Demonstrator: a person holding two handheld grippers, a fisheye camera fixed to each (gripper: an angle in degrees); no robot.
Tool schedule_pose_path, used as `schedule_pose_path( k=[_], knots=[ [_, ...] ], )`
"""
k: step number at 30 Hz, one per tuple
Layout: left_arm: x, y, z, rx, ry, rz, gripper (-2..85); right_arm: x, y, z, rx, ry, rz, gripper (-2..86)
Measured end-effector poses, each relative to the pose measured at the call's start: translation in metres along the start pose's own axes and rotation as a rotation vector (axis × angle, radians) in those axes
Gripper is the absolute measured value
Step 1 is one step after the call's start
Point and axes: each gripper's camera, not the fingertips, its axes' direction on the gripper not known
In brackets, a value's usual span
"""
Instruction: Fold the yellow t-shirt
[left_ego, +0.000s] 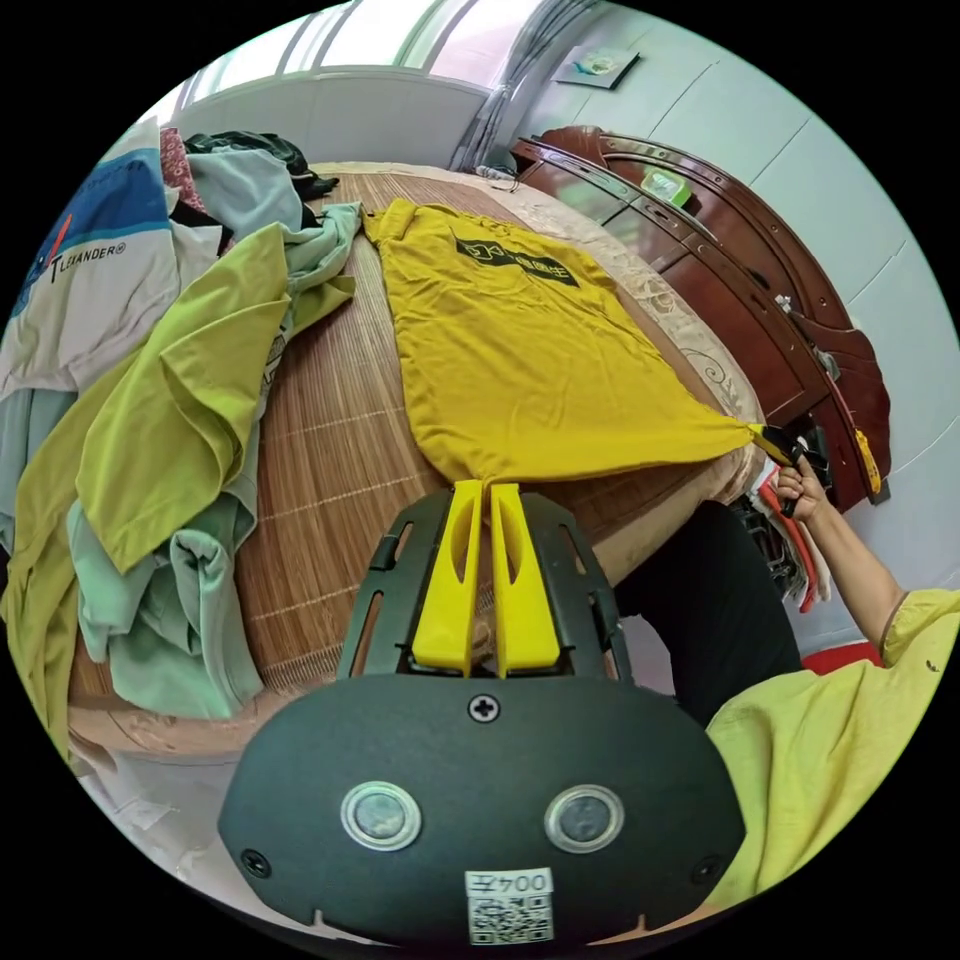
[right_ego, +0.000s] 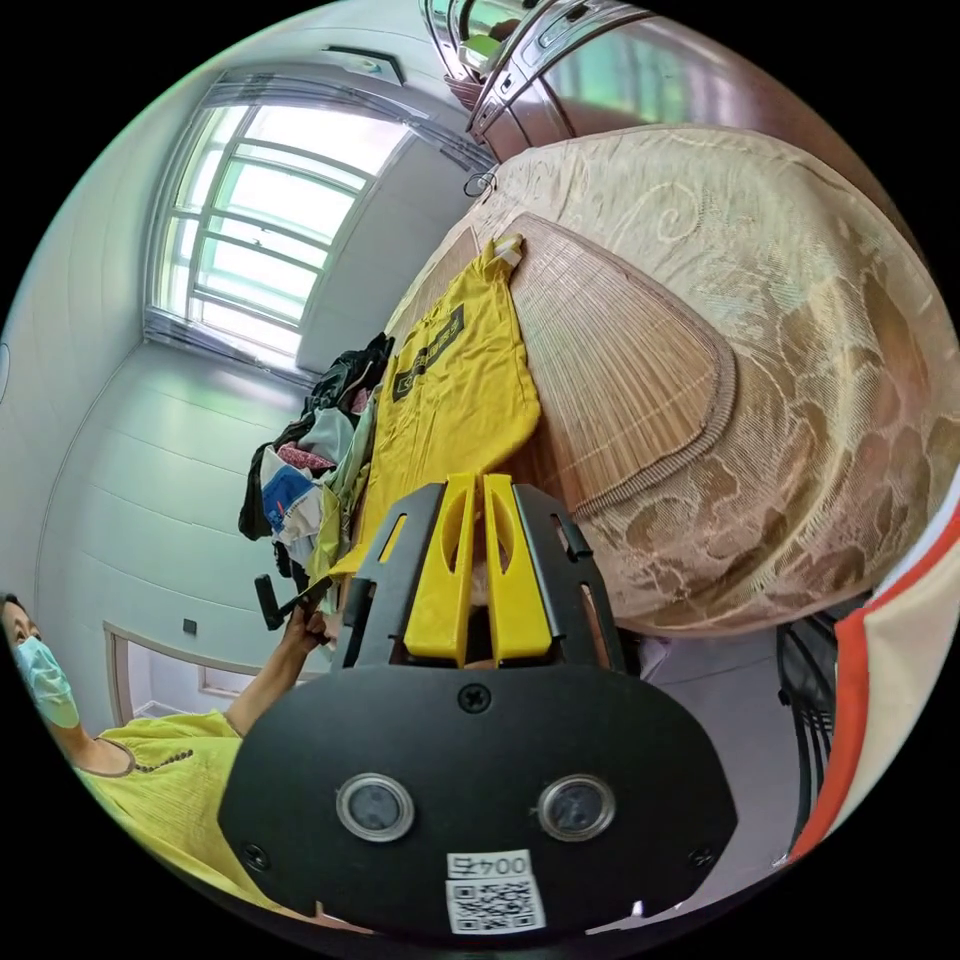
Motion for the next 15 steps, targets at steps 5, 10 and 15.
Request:
schedule_pose_path(
  k=[5,10,15],
  knots=[
    [-0.006,0.018,-0.009,-0.009,0.022,0.043,1.3,0.005,0.039,-0.020,0.018,-0.008,0.019,0.5],
    [-0.013,0.038,-0.021,-0.038,0.019,0.095,1.3,0.010,0.076,-0.044,0.045,-0.028,0.039,0.5],
    [-0.026,0.057,-0.043,-0.024,0.050,0.087,1.4,0.013,0.120,-0.071,0.068,-0.057,0.054,0.3]
  ],
)
